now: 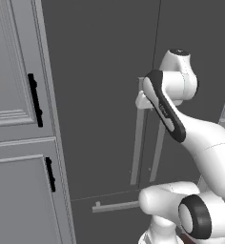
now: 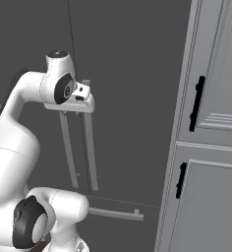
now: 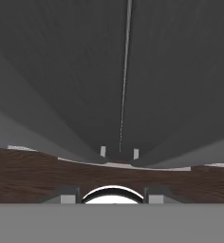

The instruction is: Take the strawberry from the fridge and place it on top of the pancake, located on the dining counter.

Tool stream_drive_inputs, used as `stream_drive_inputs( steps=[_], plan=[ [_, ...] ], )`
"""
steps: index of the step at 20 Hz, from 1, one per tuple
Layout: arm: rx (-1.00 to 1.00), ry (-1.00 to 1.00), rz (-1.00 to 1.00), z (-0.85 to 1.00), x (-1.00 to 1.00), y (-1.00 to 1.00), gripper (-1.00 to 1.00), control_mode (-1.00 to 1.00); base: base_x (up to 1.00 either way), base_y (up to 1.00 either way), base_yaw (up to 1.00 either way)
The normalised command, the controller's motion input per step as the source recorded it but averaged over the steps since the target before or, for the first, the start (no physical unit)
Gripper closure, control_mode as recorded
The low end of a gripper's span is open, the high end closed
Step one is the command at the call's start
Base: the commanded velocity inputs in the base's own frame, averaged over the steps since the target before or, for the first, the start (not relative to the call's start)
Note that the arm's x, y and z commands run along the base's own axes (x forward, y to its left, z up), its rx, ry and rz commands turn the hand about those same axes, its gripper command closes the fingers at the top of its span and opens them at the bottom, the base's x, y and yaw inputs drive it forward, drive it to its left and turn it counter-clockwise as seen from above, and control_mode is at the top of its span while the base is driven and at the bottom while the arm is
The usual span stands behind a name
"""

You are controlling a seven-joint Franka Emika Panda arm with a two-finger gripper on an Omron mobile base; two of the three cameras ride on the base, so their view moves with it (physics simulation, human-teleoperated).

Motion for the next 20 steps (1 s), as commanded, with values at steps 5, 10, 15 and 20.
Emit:
stream_drive_inputs(
  steps=[5, 10, 15, 20],
  plan=[
    [0.0, 0.0, 0.0, 0.0, 0.0, 0.0, -1.0, 1.0, 0.0, 0.0, 0.0],
    [0.0, 0.0, 0.0, 0.0, 0.0, 0.0, -1.0, 1.0, -0.27, -0.05, 0.0],
    [0.0, 0.0, 0.0, 0.0, 0.0, 0.0, -1.0, 1.0, -0.67, -0.16, -0.02],
    [0.0, 0.0, 0.0, 0.0, 0.0, 0.0, -1.0, 1.0, -0.68, -0.11, -0.01]
  ],
)
